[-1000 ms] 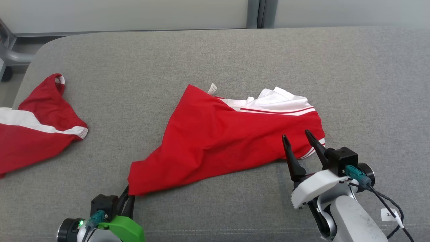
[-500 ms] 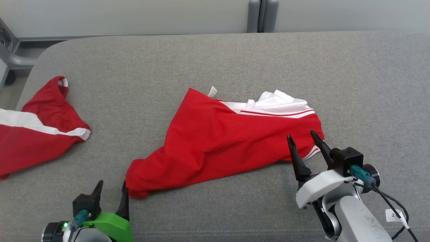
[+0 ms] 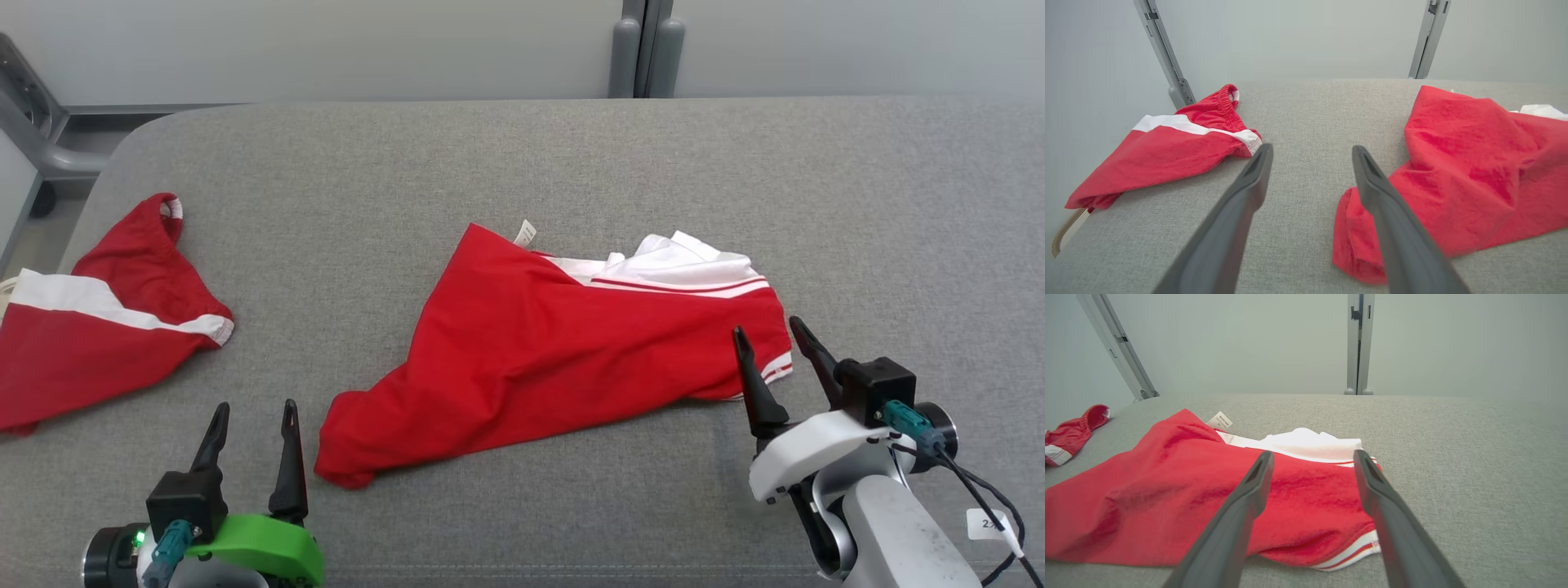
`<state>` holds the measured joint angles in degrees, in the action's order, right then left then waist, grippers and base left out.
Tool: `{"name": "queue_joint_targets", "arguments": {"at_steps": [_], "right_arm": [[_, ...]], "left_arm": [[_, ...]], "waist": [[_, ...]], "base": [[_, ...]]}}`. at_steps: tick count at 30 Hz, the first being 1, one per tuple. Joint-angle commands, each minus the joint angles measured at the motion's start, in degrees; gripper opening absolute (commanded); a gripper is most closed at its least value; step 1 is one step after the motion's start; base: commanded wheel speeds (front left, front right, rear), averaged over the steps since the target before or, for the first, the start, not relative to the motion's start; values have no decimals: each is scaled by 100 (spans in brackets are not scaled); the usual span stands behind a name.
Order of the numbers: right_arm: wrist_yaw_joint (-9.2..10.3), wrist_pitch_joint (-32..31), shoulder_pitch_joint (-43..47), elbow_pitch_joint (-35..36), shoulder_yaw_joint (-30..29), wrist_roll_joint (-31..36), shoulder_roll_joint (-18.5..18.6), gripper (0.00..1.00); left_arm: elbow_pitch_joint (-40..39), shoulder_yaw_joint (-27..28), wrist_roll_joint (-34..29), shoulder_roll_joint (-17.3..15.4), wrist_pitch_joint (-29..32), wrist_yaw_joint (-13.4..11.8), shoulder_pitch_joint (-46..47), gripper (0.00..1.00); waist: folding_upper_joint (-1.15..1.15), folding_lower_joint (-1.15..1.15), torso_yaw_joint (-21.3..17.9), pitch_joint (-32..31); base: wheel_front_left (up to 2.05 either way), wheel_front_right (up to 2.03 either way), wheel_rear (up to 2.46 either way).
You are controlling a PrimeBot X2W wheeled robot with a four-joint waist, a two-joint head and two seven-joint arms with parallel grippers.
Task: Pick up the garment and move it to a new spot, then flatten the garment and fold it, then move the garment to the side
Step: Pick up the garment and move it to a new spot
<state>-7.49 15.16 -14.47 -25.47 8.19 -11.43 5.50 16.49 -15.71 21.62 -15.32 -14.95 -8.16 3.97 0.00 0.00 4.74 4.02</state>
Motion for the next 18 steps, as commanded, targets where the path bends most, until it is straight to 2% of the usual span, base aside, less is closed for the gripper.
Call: {"name": "queue_joint_targets", "arguments": {"at_steps": [1, 11, 18], "right_arm": [[0, 14, 19, -20, -47, -14, 28, 100], [0, 13, -162, -681, -384, -76, 284, 100], [0, 11, -572, -1423, -260, -247, 515, 100]], "left_arm": [[-90, 82, -87, 41, -20, 50, -111, 100], [-309, 570, -435, 340, -20, 330, -255, 100], [-418, 884, -655, 512, -20, 535, -270, 100]], "waist": [[0, 0, 4, -18], [0, 0, 17, -53], [0, 0, 38, 1]], "base": [[0, 0, 0], [0, 0, 0], [0, 0, 0]]}}
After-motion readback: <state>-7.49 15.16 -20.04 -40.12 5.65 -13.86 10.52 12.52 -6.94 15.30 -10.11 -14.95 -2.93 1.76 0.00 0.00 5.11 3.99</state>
